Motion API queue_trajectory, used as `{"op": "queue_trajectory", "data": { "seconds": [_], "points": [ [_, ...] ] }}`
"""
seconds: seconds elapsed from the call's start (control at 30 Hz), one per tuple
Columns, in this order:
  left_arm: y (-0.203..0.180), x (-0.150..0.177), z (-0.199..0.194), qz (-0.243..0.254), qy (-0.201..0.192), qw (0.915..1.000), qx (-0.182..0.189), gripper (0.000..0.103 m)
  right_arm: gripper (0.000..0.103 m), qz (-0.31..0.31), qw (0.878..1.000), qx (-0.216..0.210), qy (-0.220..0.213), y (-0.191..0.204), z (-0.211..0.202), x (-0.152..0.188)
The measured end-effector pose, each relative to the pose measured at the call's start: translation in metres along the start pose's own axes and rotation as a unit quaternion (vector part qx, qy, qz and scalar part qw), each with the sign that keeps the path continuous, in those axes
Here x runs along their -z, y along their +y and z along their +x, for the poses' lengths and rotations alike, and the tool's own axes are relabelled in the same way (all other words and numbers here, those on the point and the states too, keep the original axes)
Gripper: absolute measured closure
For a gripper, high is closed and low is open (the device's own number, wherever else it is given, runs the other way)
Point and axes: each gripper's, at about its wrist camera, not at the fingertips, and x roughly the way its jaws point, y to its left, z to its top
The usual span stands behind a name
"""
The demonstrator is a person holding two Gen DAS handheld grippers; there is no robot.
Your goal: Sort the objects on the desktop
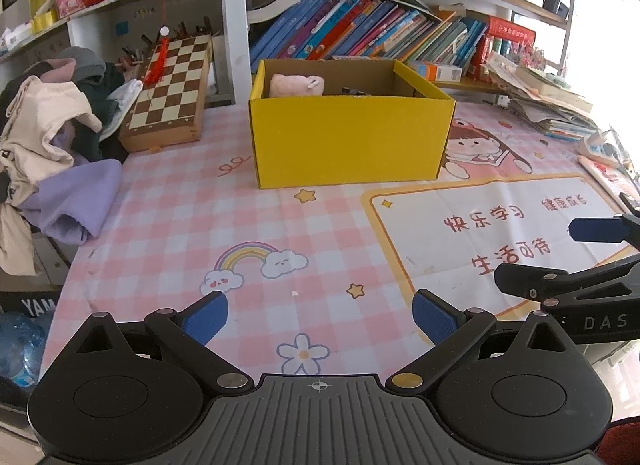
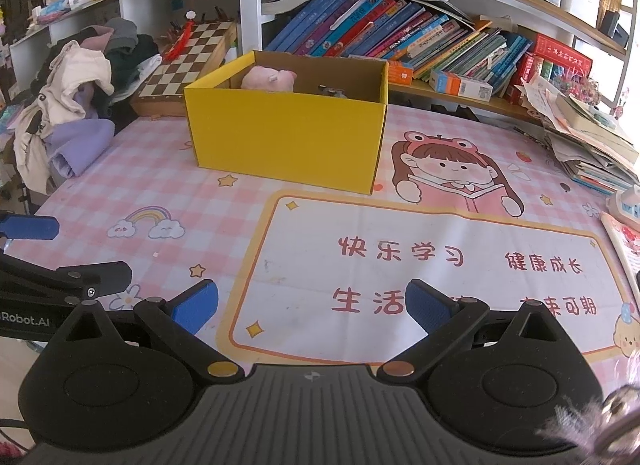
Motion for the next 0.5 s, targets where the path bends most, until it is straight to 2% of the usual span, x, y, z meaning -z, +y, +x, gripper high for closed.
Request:
{"op": "queue_trajectory", "data": {
  "seconds": [0.5],
  "points": [
    [0.0012, -0.0023, 0.0053, 0.000, -0.005, 0.9999, -0.011, 0.002, 0.001, -0.002, 1.000, 0.005, 0.004, 0.0009, 0.0053, -0.0022]
  ]
}}
